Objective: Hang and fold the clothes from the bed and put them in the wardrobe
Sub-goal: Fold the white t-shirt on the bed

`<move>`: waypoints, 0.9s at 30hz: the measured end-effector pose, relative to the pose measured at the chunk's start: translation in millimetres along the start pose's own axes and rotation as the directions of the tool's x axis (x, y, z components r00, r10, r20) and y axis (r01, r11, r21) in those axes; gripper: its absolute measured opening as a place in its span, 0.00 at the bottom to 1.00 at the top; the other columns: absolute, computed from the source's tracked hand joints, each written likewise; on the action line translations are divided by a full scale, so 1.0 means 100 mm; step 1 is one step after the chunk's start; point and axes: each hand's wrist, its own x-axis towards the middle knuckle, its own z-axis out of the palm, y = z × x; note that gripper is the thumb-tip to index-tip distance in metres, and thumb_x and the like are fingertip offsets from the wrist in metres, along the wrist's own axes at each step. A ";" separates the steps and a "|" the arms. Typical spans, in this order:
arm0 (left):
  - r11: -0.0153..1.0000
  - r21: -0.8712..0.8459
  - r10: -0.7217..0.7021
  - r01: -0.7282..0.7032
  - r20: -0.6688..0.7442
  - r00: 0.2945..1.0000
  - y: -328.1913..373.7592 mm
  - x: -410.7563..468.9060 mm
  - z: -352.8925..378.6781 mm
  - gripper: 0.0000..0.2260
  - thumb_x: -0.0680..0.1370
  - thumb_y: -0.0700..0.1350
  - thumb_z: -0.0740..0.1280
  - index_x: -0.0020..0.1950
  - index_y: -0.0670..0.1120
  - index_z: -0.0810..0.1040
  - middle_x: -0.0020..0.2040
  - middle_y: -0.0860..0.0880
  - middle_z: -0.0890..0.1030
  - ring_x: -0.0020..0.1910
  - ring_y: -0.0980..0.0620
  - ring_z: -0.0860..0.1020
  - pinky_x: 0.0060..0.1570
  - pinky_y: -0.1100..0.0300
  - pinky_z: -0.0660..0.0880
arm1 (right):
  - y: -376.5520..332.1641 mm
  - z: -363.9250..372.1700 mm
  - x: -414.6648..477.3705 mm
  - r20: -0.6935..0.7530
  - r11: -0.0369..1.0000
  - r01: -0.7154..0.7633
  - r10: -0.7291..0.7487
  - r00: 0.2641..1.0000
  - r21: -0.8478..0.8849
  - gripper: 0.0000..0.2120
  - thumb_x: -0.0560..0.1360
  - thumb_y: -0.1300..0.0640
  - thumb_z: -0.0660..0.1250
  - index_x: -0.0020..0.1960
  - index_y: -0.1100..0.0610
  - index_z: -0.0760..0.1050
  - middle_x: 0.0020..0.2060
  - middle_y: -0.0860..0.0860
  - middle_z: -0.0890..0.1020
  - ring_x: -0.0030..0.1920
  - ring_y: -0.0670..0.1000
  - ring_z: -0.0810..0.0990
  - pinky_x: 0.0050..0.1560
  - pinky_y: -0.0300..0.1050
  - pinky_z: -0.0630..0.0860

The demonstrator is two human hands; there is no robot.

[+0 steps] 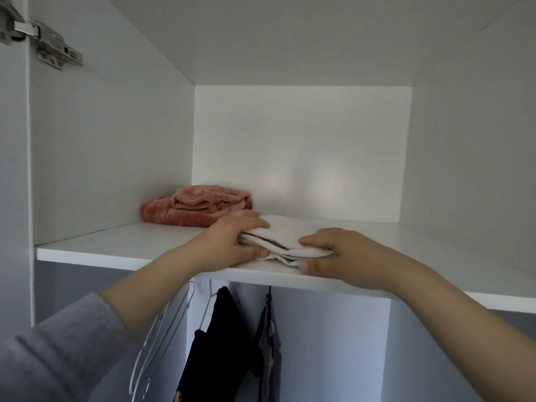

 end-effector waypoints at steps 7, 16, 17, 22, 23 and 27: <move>0.996 0.041 -0.084 0.078 0.197 0.977 -0.14 0.13 0.06 0.26 0.72 0.61 0.70 0.69 0.58 0.72 0.66 0.62 0.69 0.64 0.68 0.63 0.62 0.78 0.54 | 0.16 -0.07 0.24 0.141 0.995 0.038 -0.025 0.990 -0.091 0.16 0.80 0.51 0.63 0.67 0.43 0.73 0.50 0.34 0.74 0.50 0.38 0.73 0.47 0.29 0.67; 0.963 0.255 -0.180 0.084 0.382 0.906 -0.32 0.64 0.17 0.25 0.80 0.57 0.61 0.76 0.53 0.64 0.77 0.51 0.61 0.76 0.53 0.58 0.73 0.63 0.51 | 0.59 -0.08 0.79 0.206 0.987 0.074 -0.043 0.978 -0.146 0.18 0.82 0.50 0.60 0.72 0.46 0.69 0.63 0.43 0.71 0.63 0.44 0.68 0.58 0.34 0.62; 0.959 0.271 -0.189 0.084 0.390 0.901 -0.35 0.71 0.19 0.25 0.81 0.57 0.61 0.76 0.53 0.64 0.77 0.50 0.61 0.76 0.53 0.58 0.73 0.63 0.51 | 0.63 -0.07 0.86 0.208 0.985 0.081 -0.047 0.977 -0.154 0.17 0.82 0.51 0.59 0.71 0.49 0.70 0.63 0.44 0.72 0.62 0.45 0.69 0.56 0.34 0.62; 0.939 0.338 -0.198 0.058 0.397 0.896 -0.52 1.03 0.33 0.23 0.82 0.55 0.58 0.76 0.51 0.64 0.76 0.49 0.64 0.74 0.52 0.62 0.70 0.63 0.55 | 0.88 0.01 1.25 0.200 0.970 0.098 -0.052 0.978 -0.224 0.16 0.83 0.53 0.57 0.67 0.57 0.71 0.65 0.54 0.74 0.66 0.54 0.70 0.67 0.47 0.64; 0.933 0.356 -0.205 0.055 0.399 0.894 -0.55 1.08 0.36 0.22 0.82 0.55 0.58 0.76 0.52 0.64 0.75 0.49 0.65 0.74 0.51 0.63 0.70 0.62 0.56 | 0.93 0.03 1.31 0.194 0.967 0.100 -0.054 0.980 -0.234 0.16 0.83 0.53 0.57 0.67 0.58 0.71 0.64 0.55 0.74 0.66 0.54 0.70 0.67 0.48 0.64; 0.910 0.414 -0.197 0.027 0.374 0.906 -0.69 1.30 0.46 0.16 0.82 0.53 0.58 0.70 0.54 0.72 0.66 0.50 0.74 0.66 0.50 0.72 0.67 0.56 0.66 | 1.09 0.11 1.59 0.158 0.958 0.128 -0.089 0.983 -0.255 0.15 0.83 0.54 0.56 0.65 0.60 0.72 0.59 0.56 0.76 0.62 0.55 0.72 0.65 0.51 0.66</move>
